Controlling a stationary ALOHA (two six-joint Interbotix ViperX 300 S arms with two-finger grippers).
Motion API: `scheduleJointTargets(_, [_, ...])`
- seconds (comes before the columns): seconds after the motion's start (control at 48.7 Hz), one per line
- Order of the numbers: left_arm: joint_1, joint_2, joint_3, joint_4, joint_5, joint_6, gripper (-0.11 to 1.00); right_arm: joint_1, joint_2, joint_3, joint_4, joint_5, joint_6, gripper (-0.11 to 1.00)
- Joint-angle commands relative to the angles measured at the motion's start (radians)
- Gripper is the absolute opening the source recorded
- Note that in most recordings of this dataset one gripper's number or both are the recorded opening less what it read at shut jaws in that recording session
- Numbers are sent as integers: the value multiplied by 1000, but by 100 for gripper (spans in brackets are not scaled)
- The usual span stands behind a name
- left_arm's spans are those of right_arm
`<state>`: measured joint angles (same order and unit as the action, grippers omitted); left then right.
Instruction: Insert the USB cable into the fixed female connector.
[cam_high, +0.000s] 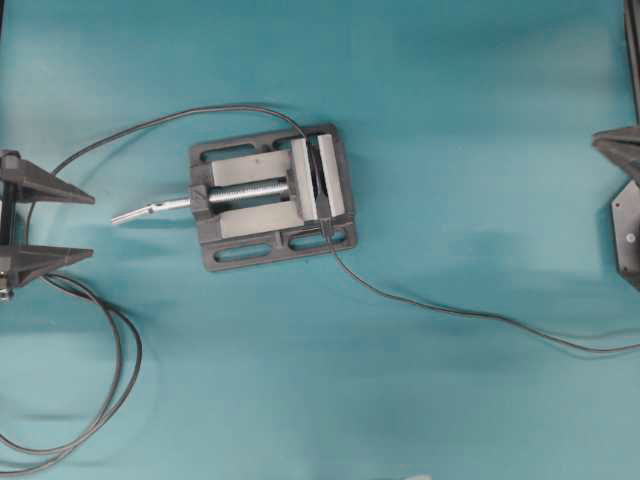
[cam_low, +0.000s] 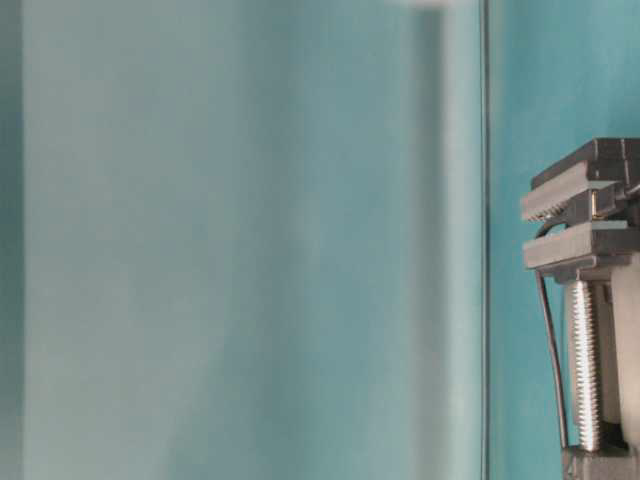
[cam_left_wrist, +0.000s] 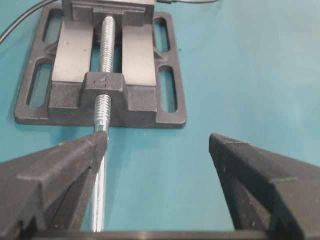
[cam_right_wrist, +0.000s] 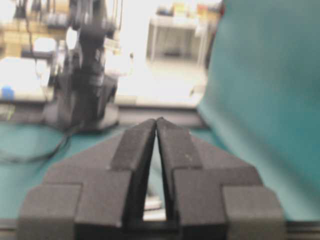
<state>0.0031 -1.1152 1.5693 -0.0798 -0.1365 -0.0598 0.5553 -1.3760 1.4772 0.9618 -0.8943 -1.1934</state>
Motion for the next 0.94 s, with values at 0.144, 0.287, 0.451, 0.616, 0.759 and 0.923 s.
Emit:
scheduleJointTargets(0.144, [0,6,-12,3,-8,-9,99,0,6,60,-172,-153,143,14])
scheduleJointTargets(0.287, [0,6,-12,3,-8,-11,99,0,34,74,-216,-173,166,14])
scheduleJointTargets(0.451, [0,6,-12,3,-9,-11,99,0,49,97,-296,-247,170,14])
scheduleJointTargets(0.616, [0,6,-11,3,-8,-9,99,0,51,120,-319,-299,179,14])
scheduleJointTargets(0.759, [0,6,-11,3,-8,-9,99,0,64,120,-288,-258,218,14])
scheduleJointTargets(0.923, [0,8,-12,3,-9,-9,99,-2,115,101,-278,-160,275,14])
